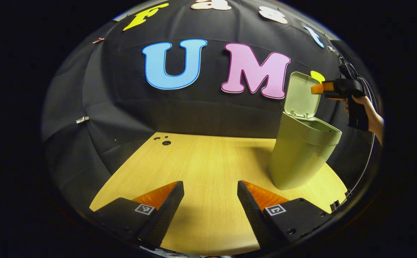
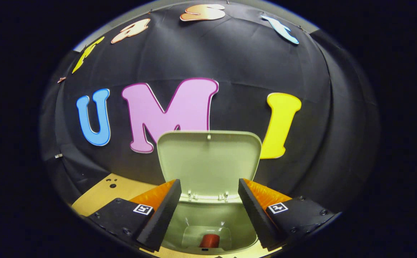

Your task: Press the lid of the desktop garbage bin to open it, pick up the crumpled paper on the desktop and throw it into the bin, then pick up the pop can on the desktop and drop it into the bin, and finally close the garbage bin lid.

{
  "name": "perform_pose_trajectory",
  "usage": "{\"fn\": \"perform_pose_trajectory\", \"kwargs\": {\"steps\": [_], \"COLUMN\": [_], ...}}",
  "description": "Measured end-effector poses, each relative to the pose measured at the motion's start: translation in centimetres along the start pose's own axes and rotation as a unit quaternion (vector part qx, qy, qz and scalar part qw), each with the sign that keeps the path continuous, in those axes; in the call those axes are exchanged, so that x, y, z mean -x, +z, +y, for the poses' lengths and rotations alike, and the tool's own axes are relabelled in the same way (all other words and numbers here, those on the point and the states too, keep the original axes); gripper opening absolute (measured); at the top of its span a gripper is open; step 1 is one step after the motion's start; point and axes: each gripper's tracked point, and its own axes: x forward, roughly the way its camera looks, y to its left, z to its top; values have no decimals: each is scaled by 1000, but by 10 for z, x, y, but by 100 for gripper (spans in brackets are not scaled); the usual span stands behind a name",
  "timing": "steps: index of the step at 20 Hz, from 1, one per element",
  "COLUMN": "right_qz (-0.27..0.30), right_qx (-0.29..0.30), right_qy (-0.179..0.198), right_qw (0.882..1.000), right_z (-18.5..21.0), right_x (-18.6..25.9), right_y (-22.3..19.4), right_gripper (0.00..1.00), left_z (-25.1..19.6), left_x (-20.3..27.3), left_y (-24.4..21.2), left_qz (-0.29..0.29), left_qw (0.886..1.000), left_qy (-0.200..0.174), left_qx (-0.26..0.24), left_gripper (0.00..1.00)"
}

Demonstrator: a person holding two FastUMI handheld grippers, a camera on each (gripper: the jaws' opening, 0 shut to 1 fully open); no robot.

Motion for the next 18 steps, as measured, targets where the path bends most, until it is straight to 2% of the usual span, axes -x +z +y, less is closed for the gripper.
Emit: {"fn": "perform_pose_trajectory", "kwargs": {"steps": [5,9,12,16,18], "right_qz": [-66,-90,-70,-28,-22], "right_qx": [27,16,8,-2,-24], "right_qy": [-13,-16,-12,-10,0], "right_qw": [997,996,997,1000,999], "right_z": [-14,-16,-14,-17,-16], "right_x": [-15,-31,-50,-79,-85], "right_y": [76,111,108,80,78], "right_gripper": [97,97,97,97,98], "left_z": [-5,-9,-10,-6,-6], "left_x": [-1,-1,0,10,15], "left_y": [-5,-10,-13,-6,-6], "left_qz": [3,5,6,-7,-9], "left_qw": [1000,999,999,996,994], "left_qy": [11,23,36,63,75], "left_qx": [10,21,32,59,73], "left_gripper": [96,96,96,96,96]}}
